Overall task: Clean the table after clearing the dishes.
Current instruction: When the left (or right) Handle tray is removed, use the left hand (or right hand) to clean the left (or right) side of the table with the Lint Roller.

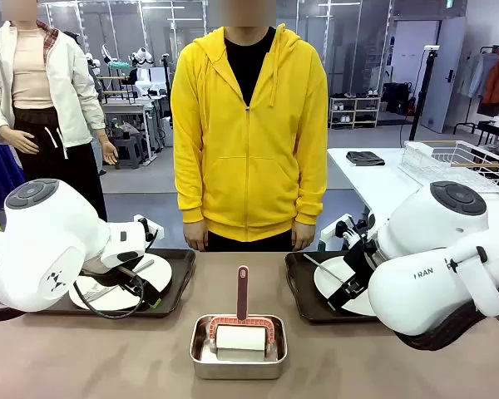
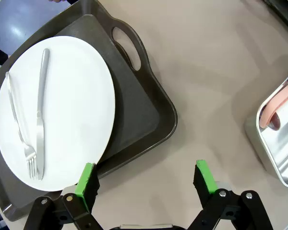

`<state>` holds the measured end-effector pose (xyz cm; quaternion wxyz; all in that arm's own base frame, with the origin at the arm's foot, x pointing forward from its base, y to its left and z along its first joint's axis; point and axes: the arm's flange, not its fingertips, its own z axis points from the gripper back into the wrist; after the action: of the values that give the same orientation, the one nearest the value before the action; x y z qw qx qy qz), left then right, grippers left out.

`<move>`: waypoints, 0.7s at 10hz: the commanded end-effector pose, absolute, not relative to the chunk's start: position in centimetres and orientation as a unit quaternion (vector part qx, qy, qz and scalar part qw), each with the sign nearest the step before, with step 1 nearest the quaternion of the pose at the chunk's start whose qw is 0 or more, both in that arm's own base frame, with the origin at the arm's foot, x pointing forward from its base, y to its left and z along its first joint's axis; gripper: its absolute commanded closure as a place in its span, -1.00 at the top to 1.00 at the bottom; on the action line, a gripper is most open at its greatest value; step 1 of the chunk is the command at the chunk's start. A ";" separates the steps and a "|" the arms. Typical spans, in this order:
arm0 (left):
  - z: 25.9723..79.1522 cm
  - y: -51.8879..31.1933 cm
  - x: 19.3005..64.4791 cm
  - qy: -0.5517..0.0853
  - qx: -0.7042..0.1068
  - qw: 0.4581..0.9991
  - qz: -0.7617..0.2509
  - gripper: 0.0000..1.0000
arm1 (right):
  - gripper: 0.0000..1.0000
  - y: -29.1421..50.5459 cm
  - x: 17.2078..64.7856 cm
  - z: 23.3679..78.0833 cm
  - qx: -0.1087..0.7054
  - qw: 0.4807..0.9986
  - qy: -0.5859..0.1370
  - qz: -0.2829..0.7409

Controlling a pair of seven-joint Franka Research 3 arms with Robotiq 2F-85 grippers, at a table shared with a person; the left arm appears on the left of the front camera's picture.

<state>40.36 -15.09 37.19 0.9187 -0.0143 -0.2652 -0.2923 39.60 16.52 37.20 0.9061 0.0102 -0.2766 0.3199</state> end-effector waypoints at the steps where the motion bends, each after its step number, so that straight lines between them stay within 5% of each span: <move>1: 37.2 -15.1 40.3 -0.265 -0.014 0.919 -0.292 1.00 | 1.00 16.5 39.6 37.2 0.010 0.906 -0.277 0.320; 7: 37.2 -15.1 40.3 -0.265 -0.014 0.919 -0.292 1.00 | 1.00 16.5 39.6 37.2 0.010 0.906 -0.277 0.320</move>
<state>40.34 -15.12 37.19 0.9186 -0.0143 -0.2652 -0.2927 39.63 16.45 37.20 0.9062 0.0098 -0.2766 0.3198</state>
